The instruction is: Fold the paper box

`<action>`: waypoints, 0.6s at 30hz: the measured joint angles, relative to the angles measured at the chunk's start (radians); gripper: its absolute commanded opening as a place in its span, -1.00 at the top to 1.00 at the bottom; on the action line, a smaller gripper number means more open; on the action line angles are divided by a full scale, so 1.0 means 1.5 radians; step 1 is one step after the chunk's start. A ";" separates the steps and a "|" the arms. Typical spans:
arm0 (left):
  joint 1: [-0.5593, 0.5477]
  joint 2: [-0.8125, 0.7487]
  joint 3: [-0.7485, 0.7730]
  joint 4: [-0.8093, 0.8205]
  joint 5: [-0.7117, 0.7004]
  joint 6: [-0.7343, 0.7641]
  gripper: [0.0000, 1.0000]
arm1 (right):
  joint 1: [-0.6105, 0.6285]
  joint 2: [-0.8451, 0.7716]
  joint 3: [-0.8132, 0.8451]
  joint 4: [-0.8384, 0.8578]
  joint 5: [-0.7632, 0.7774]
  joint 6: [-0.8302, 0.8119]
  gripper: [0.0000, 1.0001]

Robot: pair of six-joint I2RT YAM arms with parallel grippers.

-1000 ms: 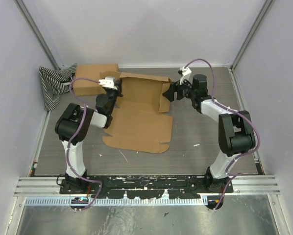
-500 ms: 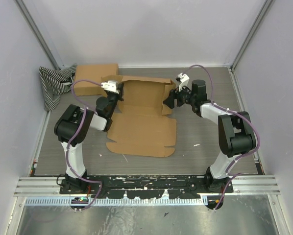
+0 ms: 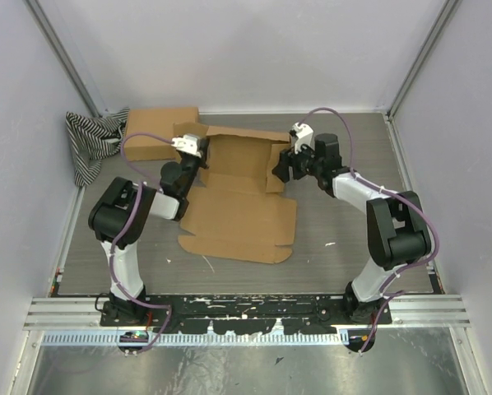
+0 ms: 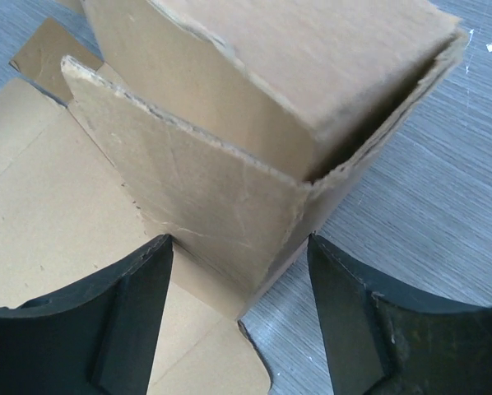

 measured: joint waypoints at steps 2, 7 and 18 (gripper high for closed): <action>-0.001 -0.002 0.000 0.000 0.000 0.004 1.00 | 0.013 0.000 0.017 -0.026 0.030 -0.001 -0.52; -0.002 -0.008 0.000 -0.001 0.000 0.016 1.00 | 0.044 0.000 0.043 -0.071 0.105 -0.004 -0.55; -0.016 -0.009 0.000 -0.004 0.002 0.029 1.00 | 0.052 -0.002 0.044 -0.095 0.198 0.007 -0.20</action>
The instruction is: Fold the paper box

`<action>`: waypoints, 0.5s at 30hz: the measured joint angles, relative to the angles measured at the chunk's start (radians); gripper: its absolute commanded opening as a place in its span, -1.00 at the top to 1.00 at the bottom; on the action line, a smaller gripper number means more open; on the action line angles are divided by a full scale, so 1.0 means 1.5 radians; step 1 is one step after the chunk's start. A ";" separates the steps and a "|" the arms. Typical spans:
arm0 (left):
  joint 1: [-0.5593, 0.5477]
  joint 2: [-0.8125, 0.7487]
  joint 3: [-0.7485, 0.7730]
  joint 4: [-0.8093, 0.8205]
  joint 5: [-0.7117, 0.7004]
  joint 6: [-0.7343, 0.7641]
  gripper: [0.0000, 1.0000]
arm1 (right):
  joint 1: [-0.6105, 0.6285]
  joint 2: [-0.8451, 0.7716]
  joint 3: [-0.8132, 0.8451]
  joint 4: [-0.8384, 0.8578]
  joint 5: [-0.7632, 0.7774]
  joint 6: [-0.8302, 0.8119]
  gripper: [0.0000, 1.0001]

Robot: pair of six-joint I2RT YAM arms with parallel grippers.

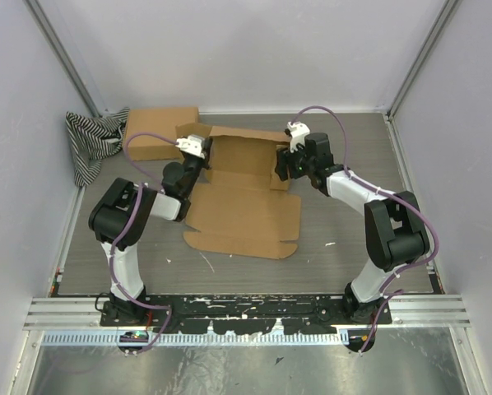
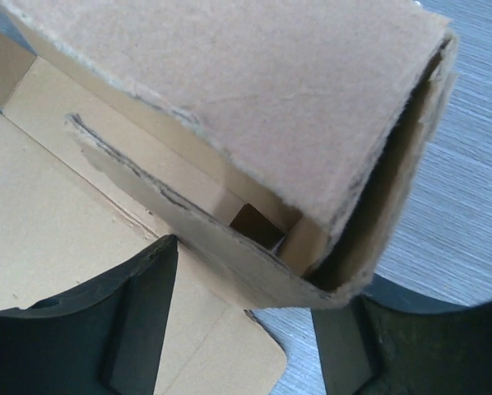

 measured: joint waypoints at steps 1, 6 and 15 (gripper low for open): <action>0.000 0.000 0.000 0.000 0.000 0.001 1.00 | 0.000 0.000 0.000 0.003 0.003 0.003 -0.06; -0.001 0.000 0.000 0.000 -0.001 0.003 1.00 | -0.003 0.000 0.000 0.005 0.013 0.020 0.06; -0.013 0.000 0.000 0.001 -0.020 0.008 1.00 | 0.000 -0.004 -0.044 0.081 0.051 0.036 0.31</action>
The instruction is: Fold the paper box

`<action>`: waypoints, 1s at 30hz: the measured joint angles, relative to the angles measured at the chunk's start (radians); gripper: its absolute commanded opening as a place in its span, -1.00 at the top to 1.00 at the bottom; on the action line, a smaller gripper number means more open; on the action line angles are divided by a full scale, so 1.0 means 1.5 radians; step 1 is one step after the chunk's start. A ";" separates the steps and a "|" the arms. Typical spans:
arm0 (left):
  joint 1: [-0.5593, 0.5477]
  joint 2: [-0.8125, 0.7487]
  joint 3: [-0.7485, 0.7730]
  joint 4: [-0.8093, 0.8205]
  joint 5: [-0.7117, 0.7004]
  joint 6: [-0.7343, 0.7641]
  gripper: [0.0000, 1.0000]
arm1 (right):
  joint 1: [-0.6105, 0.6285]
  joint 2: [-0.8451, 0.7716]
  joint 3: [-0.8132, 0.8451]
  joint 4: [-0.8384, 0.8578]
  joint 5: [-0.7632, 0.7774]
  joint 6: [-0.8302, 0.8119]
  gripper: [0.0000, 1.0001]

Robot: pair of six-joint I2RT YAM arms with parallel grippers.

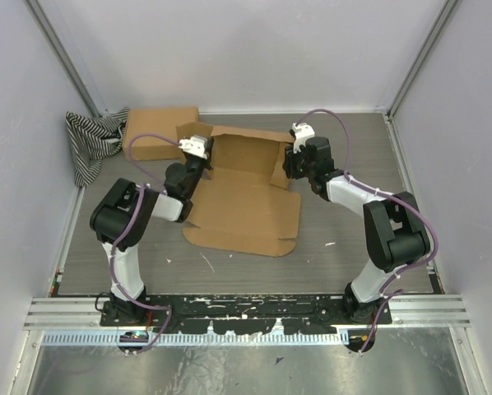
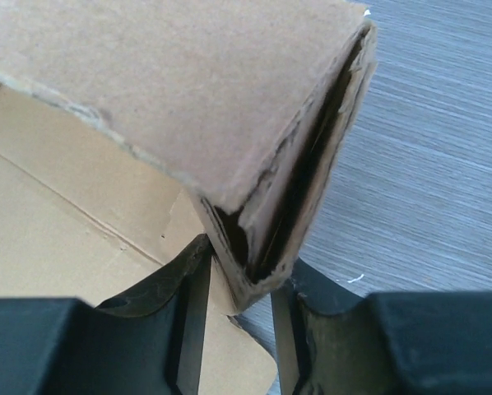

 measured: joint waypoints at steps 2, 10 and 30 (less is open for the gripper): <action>-0.006 0.000 0.000 0.000 -0.007 0.008 1.00 | 0.004 0.000 -0.001 0.004 0.026 -0.002 0.39; -0.029 -0.005 0.000 0.000 -0.040 0.040 1.00 | 0.026 -0.004 -0.002 -0.002 0.126 0.002 0.63; -0.052 -0.016 -0.022 0.001 -0.059 0.048 1.00 | 0.027 0.014 0.113 -0.153 0.078 -0.006 -0.41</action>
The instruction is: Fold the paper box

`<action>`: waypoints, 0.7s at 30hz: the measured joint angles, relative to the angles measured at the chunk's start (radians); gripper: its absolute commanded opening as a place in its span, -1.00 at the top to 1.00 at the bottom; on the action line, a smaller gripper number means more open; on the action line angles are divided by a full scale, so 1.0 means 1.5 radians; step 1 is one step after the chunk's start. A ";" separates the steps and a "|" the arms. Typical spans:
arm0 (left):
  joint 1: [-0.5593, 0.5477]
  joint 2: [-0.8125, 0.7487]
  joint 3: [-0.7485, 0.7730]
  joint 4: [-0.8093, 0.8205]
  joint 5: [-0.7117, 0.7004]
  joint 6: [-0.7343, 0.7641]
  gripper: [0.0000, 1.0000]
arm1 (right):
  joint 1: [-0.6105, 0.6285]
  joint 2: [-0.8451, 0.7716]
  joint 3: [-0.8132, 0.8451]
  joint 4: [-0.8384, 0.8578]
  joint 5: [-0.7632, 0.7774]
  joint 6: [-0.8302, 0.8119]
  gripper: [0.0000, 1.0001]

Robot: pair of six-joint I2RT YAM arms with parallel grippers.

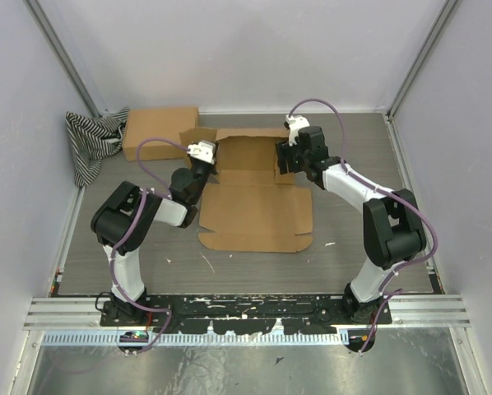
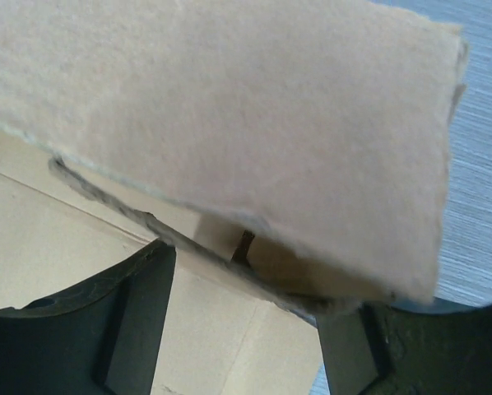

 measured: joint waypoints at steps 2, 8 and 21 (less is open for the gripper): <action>-0.001 0.000 0.000 0.000 0.001 0.000 1.00 | -0.001 0.008 0.001 -0.008 -0.001 -0.008 -0.49; -0.006 0.000 0.000 0.000 0.009 0.002 1.00 | -0.004 0.012 -0.010 -0.019 -0.008 -0.024 -0.57; -0.011 0.000 0.000 0.001 0.020 0.002 1.00 | -0.018 -0.007 -0.084 0.016 -0.016 -0.035 -0.41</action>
